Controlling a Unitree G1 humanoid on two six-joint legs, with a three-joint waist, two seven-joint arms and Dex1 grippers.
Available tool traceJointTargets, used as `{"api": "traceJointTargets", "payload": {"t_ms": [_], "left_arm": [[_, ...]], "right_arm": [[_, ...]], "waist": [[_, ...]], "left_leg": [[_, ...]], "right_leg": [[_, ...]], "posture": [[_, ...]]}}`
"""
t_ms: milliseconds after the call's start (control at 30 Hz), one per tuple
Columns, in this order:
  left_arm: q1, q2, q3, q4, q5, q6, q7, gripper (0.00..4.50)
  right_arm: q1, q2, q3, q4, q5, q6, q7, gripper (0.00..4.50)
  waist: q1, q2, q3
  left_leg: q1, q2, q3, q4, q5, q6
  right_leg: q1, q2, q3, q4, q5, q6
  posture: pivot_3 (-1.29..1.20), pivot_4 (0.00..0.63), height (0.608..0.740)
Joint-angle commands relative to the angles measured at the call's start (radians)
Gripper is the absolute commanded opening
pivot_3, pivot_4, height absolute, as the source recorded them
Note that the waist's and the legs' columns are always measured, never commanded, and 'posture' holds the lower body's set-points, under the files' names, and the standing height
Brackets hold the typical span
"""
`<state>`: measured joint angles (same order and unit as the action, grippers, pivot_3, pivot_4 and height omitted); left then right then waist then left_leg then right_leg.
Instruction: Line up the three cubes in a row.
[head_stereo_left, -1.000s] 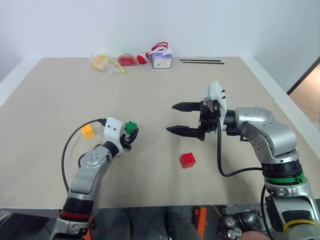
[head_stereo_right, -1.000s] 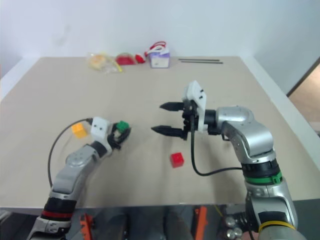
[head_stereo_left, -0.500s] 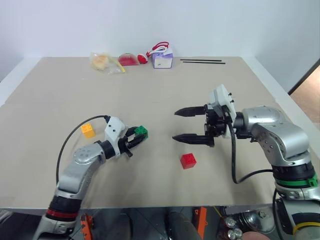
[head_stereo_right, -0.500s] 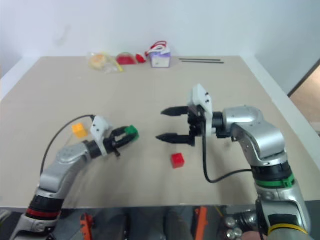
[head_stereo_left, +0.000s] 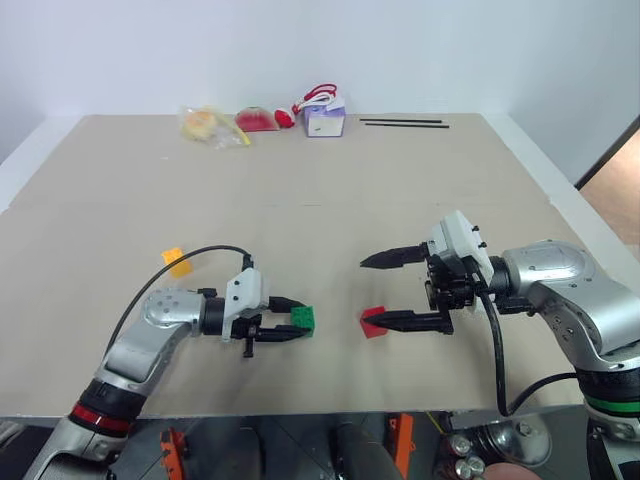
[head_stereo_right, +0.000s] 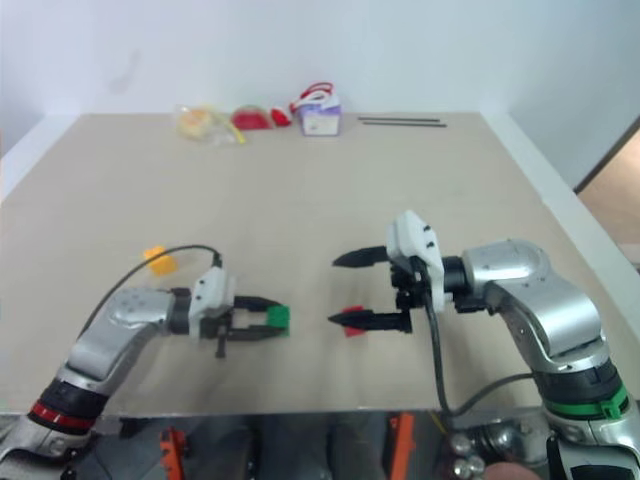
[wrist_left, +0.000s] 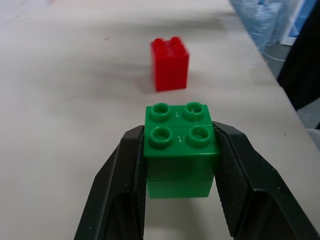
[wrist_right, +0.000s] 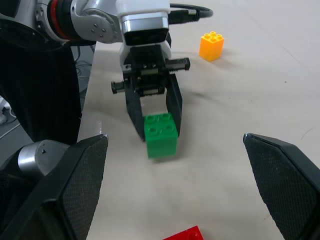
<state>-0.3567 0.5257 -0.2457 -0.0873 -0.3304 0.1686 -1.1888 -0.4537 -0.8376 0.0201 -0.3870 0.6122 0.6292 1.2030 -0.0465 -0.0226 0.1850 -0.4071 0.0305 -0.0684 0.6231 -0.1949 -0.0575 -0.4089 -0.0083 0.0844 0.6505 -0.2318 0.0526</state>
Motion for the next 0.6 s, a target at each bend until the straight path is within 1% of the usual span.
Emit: {"api": "traceJointTargets", "payload": {"t_ms": [33, 233, 400, 600], "left_arm": [[-0.048, -0.025, -0.015, 0.041, 0.019, -0.036, -0.009, 1.31], [-0.081, -0.068, -0.045, 0.096, 0.051, -0.059, -0.006, 1.31], [-0.054, -0.07, -0.067, 0.079, 0.054, -0.041, -0.02, 1.31], [-0.053, -0.081, -0.071, 0.089, 0.069, -0.025, 0.006, 1.31]], "right_arm": [[0.007, -0.022, -0.054, -0.047, 0.032, 0.004, -0.013, 4.5], [0.044, -0.043, -0.073, -0.058, 0.036, 0.007, -0.029, 4.5], [0.049, -0.05, -0.077, -0.06, 0.043, 0.004, -0.041, 4.5], [0.046, -0.055, -0.076, -0.057, 0.049, 0.0, -0.048, 4.5]], "waist": [[0.0, 0.0, 0.0], [0.0, 0.0, 0.0], [-0.001, 0.0, 0.0], [0.0, 0.0, 0.0]], "left_leg": [[0.0, 0.0, 0.0, 0.0, 0.0, 0.0], [0.0, 0.0, 0.0, 0.0, 0.0, 0.0], [0.0, 0.0, 0.0, 0.0, 0.0, 0.0], [0.0, 0.0, 0.0, 0.0, 0.0, 0.0]], "right_leg": [[0.0, 0.0, 0.0, 0.0, 0.0, 0.0], [0.0, 0.0, 0.0, 0.0, 0.001, 0.002], [0.0, 0.0, 0.0, 0.0, 0.002, 0.003], [0.0, 0.0, 0.0, 0.0, 0.001, 0.003]], "posture": [[0.0, 0.15, 0.74], [0.0, 0.15, 0.74], [0.0, 0.15, 0.74], [0.0, 0.15, 0.74]]}}
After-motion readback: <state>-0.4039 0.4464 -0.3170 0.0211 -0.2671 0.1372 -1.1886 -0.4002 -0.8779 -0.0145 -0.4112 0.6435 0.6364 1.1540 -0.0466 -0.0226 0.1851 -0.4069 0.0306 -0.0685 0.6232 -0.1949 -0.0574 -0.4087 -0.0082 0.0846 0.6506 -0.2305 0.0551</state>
